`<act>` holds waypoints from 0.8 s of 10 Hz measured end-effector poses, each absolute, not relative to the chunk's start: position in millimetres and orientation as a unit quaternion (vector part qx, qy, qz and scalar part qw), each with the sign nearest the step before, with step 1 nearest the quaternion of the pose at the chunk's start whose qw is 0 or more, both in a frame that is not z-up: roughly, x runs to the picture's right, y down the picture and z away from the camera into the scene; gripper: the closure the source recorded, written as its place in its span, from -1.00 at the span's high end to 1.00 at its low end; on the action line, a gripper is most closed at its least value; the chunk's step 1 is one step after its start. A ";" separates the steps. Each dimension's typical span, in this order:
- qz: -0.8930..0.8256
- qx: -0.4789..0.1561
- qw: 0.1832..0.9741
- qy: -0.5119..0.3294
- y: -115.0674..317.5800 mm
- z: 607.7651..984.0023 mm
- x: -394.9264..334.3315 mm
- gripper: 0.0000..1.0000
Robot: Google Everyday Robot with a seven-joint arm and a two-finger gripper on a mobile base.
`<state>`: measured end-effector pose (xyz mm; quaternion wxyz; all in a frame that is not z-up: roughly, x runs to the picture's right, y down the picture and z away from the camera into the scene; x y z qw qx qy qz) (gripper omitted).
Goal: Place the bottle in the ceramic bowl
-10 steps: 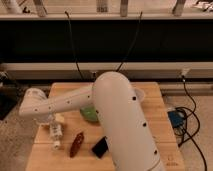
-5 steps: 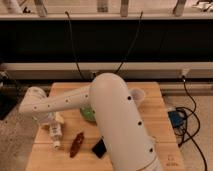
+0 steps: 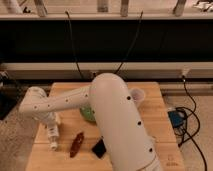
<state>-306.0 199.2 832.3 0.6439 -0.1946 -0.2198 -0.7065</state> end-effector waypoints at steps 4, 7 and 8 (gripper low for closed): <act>-0.695 -0.173 0.662 -0.220 166.7 817.5 -299.3 -1.00; -0.681 -0.176 0.680 -0.208 135.2 808.9 -266.5 -1.00; -0.674 -0.179 0.687 -0.205 128.6 807.1 -253.3 -1.00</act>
